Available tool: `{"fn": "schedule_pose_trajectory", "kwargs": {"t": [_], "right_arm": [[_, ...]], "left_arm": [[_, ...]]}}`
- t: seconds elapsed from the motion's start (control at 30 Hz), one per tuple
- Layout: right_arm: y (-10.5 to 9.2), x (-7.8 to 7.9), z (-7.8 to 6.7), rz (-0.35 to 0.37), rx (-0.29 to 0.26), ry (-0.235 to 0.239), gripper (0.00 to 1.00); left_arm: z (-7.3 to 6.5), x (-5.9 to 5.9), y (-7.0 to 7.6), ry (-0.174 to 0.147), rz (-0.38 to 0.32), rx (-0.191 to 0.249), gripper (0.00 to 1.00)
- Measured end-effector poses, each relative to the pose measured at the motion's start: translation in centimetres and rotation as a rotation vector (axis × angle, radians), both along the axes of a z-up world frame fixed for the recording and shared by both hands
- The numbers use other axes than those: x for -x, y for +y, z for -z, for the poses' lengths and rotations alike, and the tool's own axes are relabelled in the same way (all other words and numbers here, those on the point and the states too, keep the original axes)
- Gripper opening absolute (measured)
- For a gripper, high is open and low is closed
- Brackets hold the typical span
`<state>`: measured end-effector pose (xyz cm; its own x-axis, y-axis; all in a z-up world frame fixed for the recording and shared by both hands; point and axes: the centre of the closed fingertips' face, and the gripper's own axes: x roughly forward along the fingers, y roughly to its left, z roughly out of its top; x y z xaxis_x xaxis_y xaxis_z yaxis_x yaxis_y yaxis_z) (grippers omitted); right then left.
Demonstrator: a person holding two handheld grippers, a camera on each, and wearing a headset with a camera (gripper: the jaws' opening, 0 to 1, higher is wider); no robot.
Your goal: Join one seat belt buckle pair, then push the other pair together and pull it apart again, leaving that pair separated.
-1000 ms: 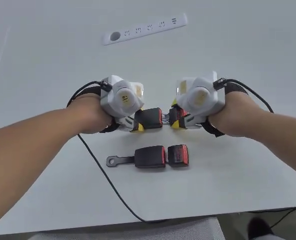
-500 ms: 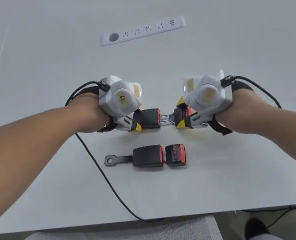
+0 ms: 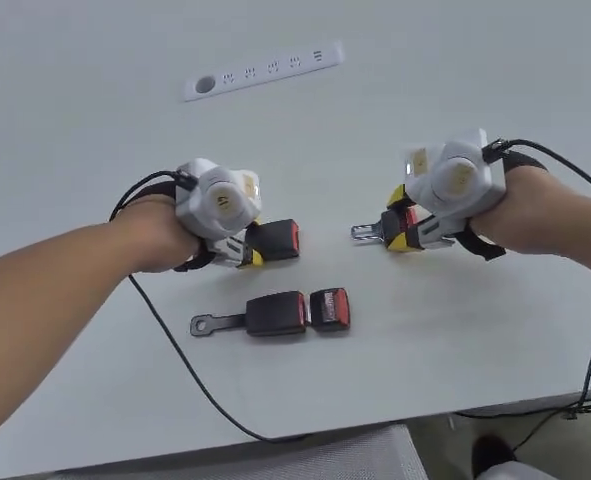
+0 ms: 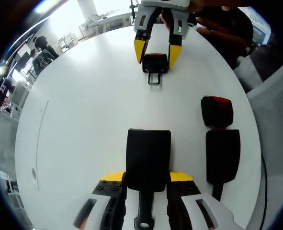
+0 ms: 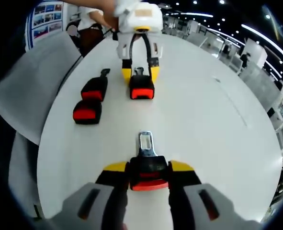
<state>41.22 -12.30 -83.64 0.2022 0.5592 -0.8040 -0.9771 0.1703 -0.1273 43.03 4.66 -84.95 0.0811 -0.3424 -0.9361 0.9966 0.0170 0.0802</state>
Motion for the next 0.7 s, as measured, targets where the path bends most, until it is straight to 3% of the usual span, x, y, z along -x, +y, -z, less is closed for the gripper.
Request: {"fn": "schedule_pose_trajectory", "kwargs": {"t": [0.23,0.37,0.47,0.6,0.7], "right_arm": [[-2.6,0.4,0.2,0.012,0.057,-0.009,0.32],[-3.0,0.5,0.1,0.023,0.07,-0.018,0.32],[-3.2,0.6,-0.4,0.042,0.066,-0.037,0.37],[-3.6,0.9,-1.7,0.092,0.036,-0.044,0.41],[-4.0,1.4,-2.8,0.133,0.01,-0.056,0.43]], "left_arm": [[-0.2,-0.1,0.0,-0.014,-0.03,0.011,0.33],[-0.3,0.1,0.1,-0.036,-0.007,-0.001,0.34],[-0.5,0.2,0.6,-0.055,0.003,-0.016,0.42],[-1.9,0.1,1.3,-0.094,-0.043,0.021,0.47],[-3.4,0.8,2.1,-0.115,-0.114,0.081,0.48]]}}
